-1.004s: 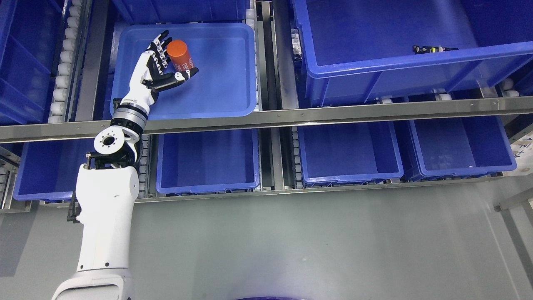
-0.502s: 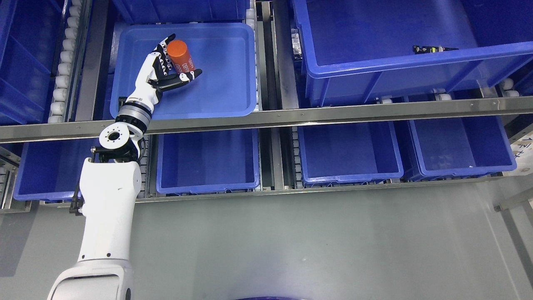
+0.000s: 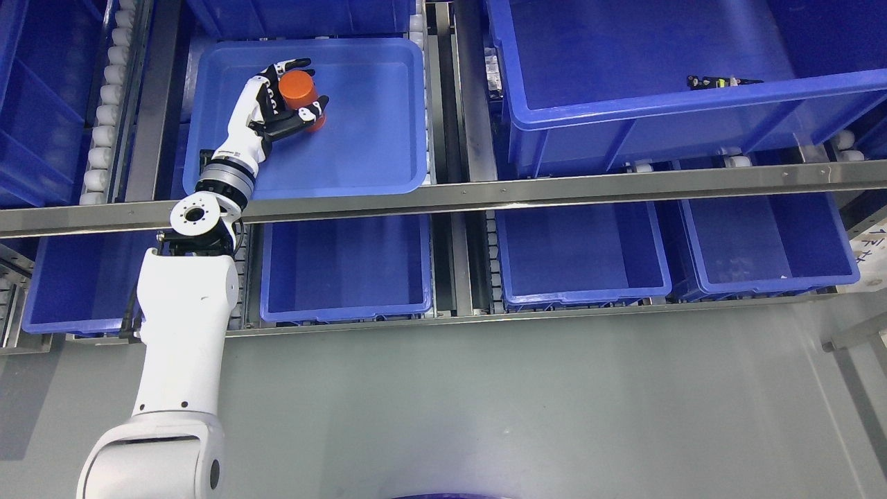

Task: Grab orange capacitor from left shelf to right desk
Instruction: 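Lift the orange container up out of the blue bin with the left hand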

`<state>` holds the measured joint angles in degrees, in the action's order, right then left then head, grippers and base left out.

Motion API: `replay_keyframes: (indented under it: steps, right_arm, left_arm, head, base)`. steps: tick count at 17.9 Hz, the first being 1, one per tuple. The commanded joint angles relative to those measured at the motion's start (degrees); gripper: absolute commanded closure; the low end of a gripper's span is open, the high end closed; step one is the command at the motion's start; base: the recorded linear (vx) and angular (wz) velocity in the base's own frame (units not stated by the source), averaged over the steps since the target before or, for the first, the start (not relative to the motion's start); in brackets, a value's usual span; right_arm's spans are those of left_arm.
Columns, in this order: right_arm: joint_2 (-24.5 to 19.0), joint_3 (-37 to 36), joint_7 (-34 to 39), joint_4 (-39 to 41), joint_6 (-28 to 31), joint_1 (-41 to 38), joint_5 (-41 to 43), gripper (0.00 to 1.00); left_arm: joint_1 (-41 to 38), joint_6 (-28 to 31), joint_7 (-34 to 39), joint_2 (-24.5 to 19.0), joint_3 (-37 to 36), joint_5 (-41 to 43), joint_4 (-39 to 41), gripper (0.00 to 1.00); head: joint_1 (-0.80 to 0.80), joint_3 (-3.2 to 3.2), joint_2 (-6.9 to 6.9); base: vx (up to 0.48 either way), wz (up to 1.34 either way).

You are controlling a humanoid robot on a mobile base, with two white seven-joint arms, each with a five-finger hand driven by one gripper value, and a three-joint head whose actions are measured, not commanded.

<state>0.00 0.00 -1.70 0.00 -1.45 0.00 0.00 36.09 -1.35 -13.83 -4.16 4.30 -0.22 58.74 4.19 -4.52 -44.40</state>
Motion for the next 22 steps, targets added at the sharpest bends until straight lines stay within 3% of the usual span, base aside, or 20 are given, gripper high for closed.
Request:
replay_keyframes:
  steps: [1,5,9,12,19,22]
  right_arm:
    - [1.0,-0.7,0.0,1.0,0.1,-1.1,-0.3,0.0]
    - [1.0,-0.7,0.0,1.0,0.0,-1.1,-0.3,0.0]
    - [1.0,-0.7,0.0,1.0,0.0,-1.1,-0.3,0.0]
    - [1.0,-0.7,0.0,1.0,0.0,-1.1,-0.3,0.0]
    - [1.0,-0.7,0.0,1.0,0.0,-1.1,-0.3,0.0]
    - [1.0,-0.7,0.0,1.0,0.0,-1.1,-0.3,0.0]
  left_arm:
    - [0.4,-2.0,0.1,0.2,0.2,-1.6,-4.8,0.72]
    - [0.4,-7.9,0.1,1.3,1.5,-1.7,-7.6,0.99]
    - [0.4,-9.5,-0.3,3.2,4.2,-2.0,-6.8,1.0]
    - [0.4,-14.7,-1.6,3.2,6.6,-3.0,-0.5,1.0]
    - [-1.2,-28.1,-0.9,3.2,2.7,-12.9,13.5,1.0]
    - [-1.8,-31.3,5.0,3.2,0.4,-13.0,14.5,1.0]
  head:
    - [0.0,0.0,0.0]
    - [0.0,0.0,0.0]
    - [0.0,0.0,0.0]
    - [0.0,0.0,0.0]
    - [0.0,0.0,0.0]
    - [0.0,0.0,0.0]
  base:
    - [0.0,0.0]
    - [0.0,0.0]
    - [0.0,0.0]
    - [0.0,0.0]
    - [0.0,0.0]
    - [0.0,0.0]
